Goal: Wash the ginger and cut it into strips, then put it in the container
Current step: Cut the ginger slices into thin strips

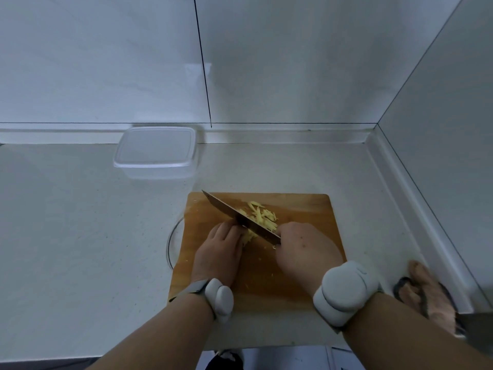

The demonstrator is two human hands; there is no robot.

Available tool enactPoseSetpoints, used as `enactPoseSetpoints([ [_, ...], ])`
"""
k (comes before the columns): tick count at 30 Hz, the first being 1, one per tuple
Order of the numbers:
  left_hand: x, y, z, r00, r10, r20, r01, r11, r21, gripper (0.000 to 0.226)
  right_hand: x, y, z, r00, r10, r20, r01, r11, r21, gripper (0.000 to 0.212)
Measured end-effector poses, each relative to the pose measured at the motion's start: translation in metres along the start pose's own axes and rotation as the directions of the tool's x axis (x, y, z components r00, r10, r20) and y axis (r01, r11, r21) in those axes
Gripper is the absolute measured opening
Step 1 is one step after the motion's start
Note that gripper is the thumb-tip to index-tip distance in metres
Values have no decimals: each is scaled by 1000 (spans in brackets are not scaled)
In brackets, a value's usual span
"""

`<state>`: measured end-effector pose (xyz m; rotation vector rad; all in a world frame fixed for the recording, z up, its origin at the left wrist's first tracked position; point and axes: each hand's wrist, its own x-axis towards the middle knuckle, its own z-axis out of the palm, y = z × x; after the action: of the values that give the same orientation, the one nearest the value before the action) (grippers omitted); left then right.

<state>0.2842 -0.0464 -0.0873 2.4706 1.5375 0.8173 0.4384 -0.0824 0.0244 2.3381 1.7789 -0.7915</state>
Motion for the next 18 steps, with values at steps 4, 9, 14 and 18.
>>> enactPoseSetpoints([
  [4, 0, 0, 1, 1000, 6, -9, -6, 1000, -2, 28, 1, -1, -1, 1000, 2, 18, -2, 999, -39, 20],
  [9, 0, 1, 1, 999, 19, -31, -19, 1000, 3, 28, 5, -4, 0, 999, 7, 39, -5, 999, -44, 20],
  [14, -1, -1, 3, 999, 19, -34, -19, 1000, 12, 28, 16, -13, 3, 999, -7, 53, 10, 999, -50, 19],
  [18, 0, 0, 2, 997, 32, -68, -32, 999, -1, 27, 27, -20, 10, 999, -24, 47, 25, 999, -34, 22],
])
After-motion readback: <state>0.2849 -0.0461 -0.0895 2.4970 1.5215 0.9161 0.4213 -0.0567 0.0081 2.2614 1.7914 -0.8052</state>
